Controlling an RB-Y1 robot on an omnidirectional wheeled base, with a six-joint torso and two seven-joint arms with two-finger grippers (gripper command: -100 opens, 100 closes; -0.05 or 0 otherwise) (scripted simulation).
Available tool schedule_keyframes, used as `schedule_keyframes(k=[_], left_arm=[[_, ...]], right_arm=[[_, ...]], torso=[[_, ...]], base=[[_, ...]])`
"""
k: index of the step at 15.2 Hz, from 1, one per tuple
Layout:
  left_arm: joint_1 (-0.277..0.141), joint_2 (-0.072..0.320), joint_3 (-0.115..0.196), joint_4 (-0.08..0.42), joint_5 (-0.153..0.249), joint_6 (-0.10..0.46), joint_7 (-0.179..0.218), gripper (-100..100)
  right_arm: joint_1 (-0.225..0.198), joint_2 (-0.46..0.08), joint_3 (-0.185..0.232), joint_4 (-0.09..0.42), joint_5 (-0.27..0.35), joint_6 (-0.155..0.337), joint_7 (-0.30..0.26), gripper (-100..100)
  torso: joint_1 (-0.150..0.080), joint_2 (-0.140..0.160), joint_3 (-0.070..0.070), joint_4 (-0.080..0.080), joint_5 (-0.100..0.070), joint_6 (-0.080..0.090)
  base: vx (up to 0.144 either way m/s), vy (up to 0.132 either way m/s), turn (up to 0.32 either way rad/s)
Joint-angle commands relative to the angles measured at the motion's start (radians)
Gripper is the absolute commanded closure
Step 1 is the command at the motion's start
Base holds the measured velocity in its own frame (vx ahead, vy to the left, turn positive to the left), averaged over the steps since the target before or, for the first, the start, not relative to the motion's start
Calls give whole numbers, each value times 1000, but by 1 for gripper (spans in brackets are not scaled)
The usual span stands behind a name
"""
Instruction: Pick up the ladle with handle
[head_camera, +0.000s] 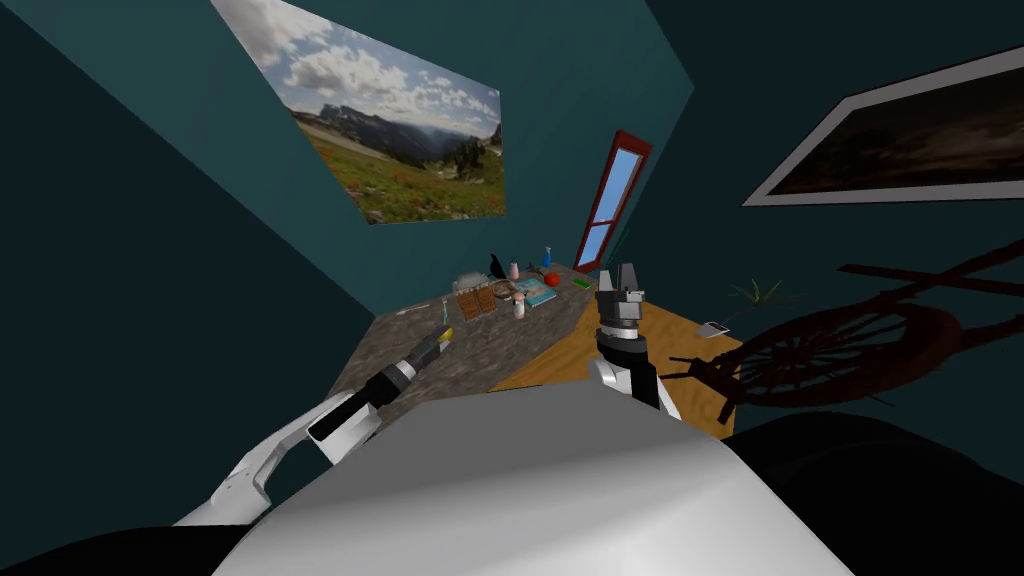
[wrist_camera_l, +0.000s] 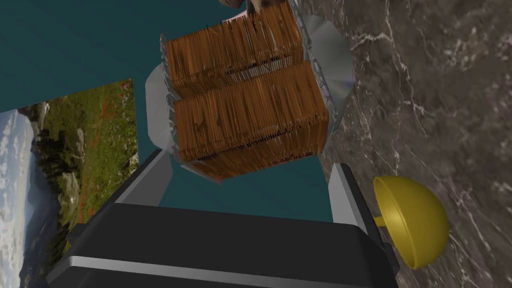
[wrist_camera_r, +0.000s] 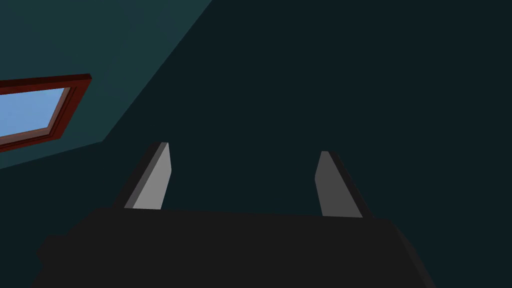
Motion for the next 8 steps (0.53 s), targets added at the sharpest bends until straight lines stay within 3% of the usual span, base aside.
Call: schedule_keyframes(k=[1,2,4,8], left_arm=[[-3,38,-10,12,7,8,4,-100],[-2,70,-26,32,31,32,17,-100],[-2,101,-26,32,31,32,17,-100],[1,187,-58,71,78,80,41,-100]], right_arm=[[0,0,0,0,0,0,0,0],[0,0,0,0,0,0,0,0],[0,0,0,0,0,0,0,0],[0,0,0,0,0,0,0,0]], torso=[[0,0,0,0,0,0],[0,0,0,0,0,0],[0,0,0,0,0,0],[0,0,0,0,0,-1]], base=[[-6,9,-82],[-5,6,-192],[-6,8,-142],[-5,5,-178]])
